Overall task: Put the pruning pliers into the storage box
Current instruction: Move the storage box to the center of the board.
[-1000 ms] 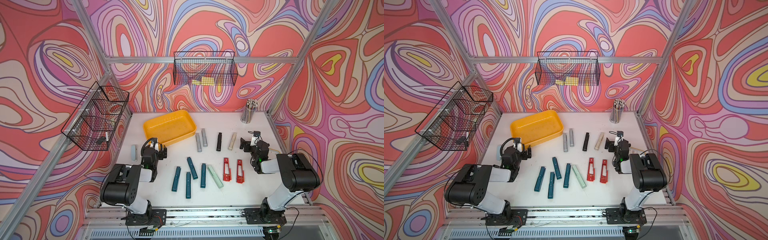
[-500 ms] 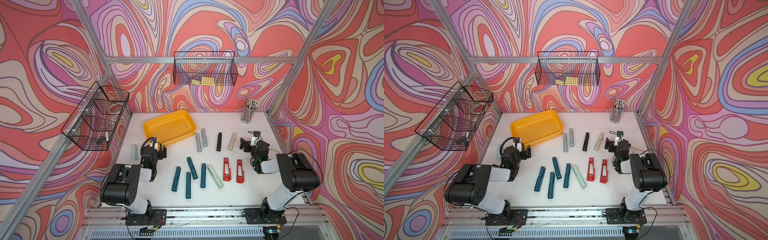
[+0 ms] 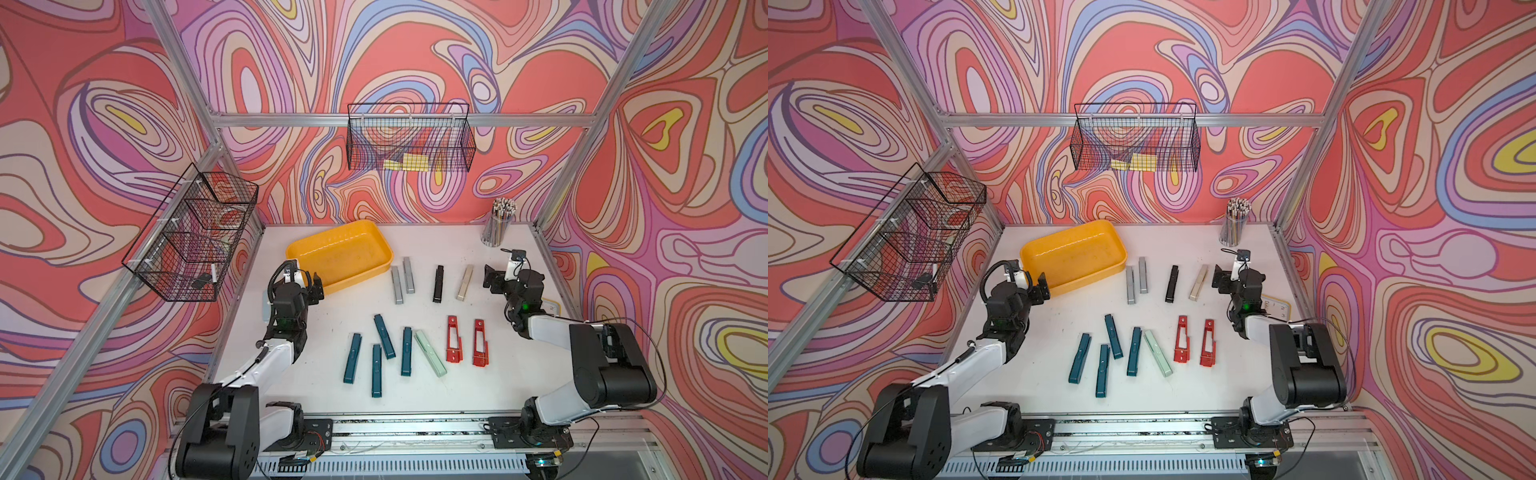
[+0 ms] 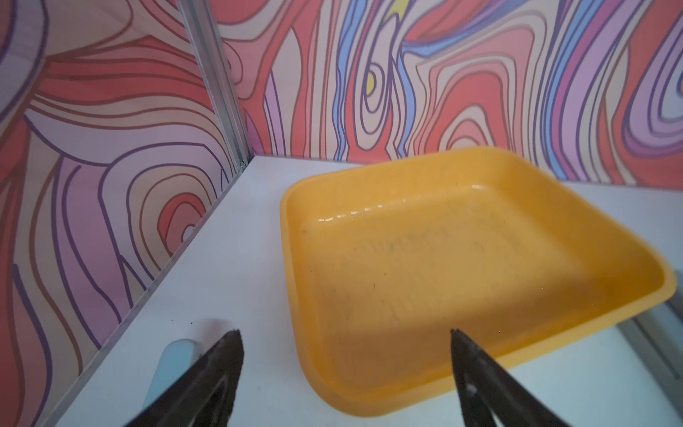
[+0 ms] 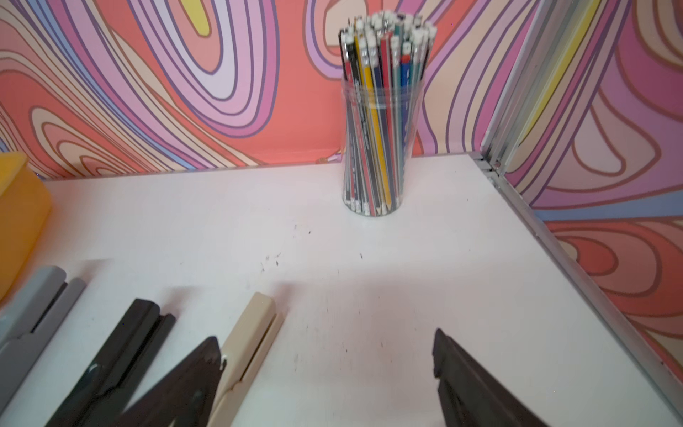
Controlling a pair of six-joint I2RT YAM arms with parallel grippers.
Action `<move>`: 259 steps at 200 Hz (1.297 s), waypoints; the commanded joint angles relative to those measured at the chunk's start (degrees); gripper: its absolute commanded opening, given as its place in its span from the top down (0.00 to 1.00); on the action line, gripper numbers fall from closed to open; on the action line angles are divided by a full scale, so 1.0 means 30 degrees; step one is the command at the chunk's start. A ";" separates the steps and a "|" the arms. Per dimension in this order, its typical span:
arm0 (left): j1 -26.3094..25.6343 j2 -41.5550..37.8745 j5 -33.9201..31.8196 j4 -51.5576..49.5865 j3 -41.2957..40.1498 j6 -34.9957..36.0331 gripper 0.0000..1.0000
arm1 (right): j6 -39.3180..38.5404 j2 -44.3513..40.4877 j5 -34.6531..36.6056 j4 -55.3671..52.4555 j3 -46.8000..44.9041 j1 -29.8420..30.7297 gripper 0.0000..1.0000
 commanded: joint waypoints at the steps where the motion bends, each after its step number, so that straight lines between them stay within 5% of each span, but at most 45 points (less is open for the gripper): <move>1: 0.0086 -0.0382 -0.0302 -0.7867 0.3328 -0.3590 0.17 | 0.0650 -0.0960 -0.0048 -0.5320 0.1456 0.0138 0.11; 33: 0.0110 0.1855 -0.0783 -1.5622 0.8764 -0.5444 0.27 | 0.2077 -0.1649 -0.1172 -1.0933 0.4439 0.0808 0.16; 67: 0.0192 0.5681 -0.0764 -2.1240 1.3563 -0.5869 0.33 | 0.2301 -0.1630 -0.0300 -1.4360 0.6484 0.4132 0.17; 128: 0.1785 0.8948 0.1147 -2.0926 1.4097 -0.6875 0.47 | 0.4154 -0.1056 -0.0818 -1.3690 0.6322 0.7776 0.17; 259: 0.3336 1.1295 0.1320 -1.9268 1.5041 -0.7349 0.60 | 0.4871 0.1408 -0.3178 -1.1735 0.7135 1.0373 0.17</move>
